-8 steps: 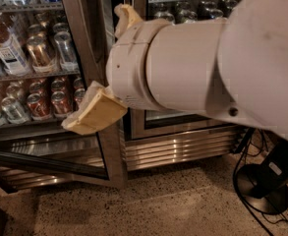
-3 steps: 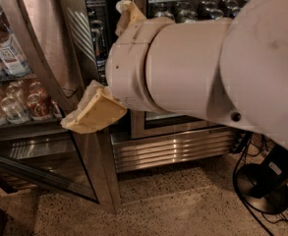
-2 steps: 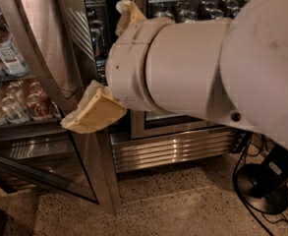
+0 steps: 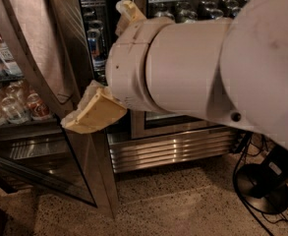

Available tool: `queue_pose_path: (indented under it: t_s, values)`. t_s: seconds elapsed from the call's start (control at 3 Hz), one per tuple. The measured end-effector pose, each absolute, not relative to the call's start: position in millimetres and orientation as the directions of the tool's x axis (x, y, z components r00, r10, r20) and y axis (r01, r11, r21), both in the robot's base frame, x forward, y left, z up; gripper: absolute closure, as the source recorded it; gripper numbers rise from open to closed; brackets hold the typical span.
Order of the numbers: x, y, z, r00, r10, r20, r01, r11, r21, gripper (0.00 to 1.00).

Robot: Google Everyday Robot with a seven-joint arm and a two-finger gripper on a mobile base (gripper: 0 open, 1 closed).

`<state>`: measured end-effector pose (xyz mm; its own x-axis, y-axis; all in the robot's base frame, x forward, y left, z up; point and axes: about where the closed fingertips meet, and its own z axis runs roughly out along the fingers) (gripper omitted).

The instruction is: Open left fridge door

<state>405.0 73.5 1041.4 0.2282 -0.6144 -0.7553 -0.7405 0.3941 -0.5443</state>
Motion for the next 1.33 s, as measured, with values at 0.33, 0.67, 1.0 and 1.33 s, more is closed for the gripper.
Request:
queue_pose_path:
  t_s: [0.33,0.67,1.0,1.33]
  values:
    - [405.0,73.5,1041.4,0.228,-0.614,-0.755,-0.741,0.394,-0.544,0.00]
    - [405.0,73.5,1041.4,0.228,-0.614,-0.755,-0.741,0.394,-0.544,0.00]
    - [405.0,73.5,1041.4,0.228,-0.614,-0.755,-0.741,0.394,-0.544,0.18]
    - [405.0,73.5,1041.4,0.228,-0.614,-0.755,-0.741,0.394,-0.544,0.30]
